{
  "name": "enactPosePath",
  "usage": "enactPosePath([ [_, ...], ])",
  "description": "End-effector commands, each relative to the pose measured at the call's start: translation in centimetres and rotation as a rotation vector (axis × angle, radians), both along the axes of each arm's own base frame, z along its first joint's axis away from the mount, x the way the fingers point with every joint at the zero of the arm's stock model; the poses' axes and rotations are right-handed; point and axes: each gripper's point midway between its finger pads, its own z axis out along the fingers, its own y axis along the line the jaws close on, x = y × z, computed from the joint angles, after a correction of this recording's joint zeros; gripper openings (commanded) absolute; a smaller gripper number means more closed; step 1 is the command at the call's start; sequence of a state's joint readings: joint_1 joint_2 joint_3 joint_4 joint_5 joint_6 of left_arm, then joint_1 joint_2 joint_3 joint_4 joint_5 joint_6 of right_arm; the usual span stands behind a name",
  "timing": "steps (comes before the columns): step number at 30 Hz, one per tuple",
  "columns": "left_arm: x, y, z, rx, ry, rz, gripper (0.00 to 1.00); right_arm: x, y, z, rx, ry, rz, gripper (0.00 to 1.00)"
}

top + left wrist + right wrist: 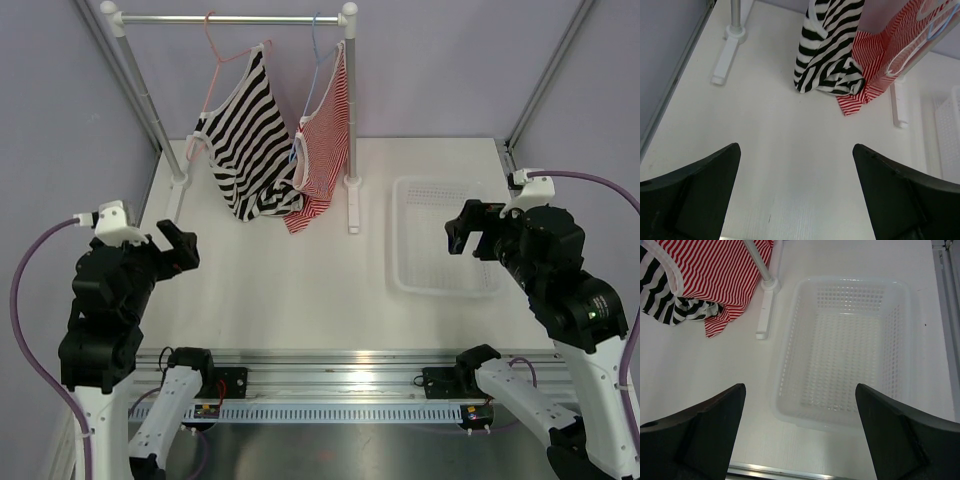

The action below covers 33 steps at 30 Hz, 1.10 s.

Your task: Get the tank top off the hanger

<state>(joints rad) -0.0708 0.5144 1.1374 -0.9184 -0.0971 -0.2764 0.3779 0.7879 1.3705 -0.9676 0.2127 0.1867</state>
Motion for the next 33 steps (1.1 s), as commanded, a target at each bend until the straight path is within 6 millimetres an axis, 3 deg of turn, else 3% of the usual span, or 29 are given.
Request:
enactPosePath([
  [1, 2.1, -1.5, 7.4, -0.04, -0.175, -0.067, 0.99, 0.2, 1.3, 1.4, 0.056, -0.053, 0.054, 0.99],
  [6, 6.2, -2.5, 13.7, -0.018, -0.269, -0.122, 0.99, -0.1, 2.3, 1.0, 0.099, -0.051, 0.096, 0.99],
  [7, 8.2, -2.7, 14.9, -0.004, -0.283, -0.13, 0.99, -0.2, 2.6, 1.1, 0.114, -0.062, 0.106, 1.0],
  [13, 15.1, -2.8, 18.6, 0.123, -0.3, -0.156, 0.99, -1.2, 4.8, 1.0, 0.186, -0.051, 0.225, 1.0],
  [14, 17.6, -3.0, 17.7, 0.146, -0.266, -0.174, 0.99, -1.5, 5.4, 0.6, 0.195, -0.039, 0.257, 1.0],
  [15, 18.0, -3.5, 19.1, 0.157, -0.297, -0.199, 0.99, -1.6, 5.5, 0.5, 0.197, -0.038, 0.265, 1.0],
  [18, 21.9, -4.3, 18.0, 0.171, -0.259, -0.244, 0.99, -1.9, 5.7, -0.2, 0.189, -0.02, 0.285, 0.99],
  [24, 26.9, -5.7, 14.7, 0.159, -0.215, -0.35, 0.99, -2.9, 5.8, 0.1, 0.174, -0.018, 0.324, 1.0],
  [29, 29.5, -6.0, 13.0, 0.22, -0.18, -0.416, 0.99, -3.6, 6.3, -0.3, 0.186, -0.003, 0.365, 1.0],
  [33, 30.9, -4.8, 12.2, 0.253, -0.164, -0.382, 0.98, -3.8, 6.1, -0.9, 0.181, 0.014, 0.354, 1.0],
])
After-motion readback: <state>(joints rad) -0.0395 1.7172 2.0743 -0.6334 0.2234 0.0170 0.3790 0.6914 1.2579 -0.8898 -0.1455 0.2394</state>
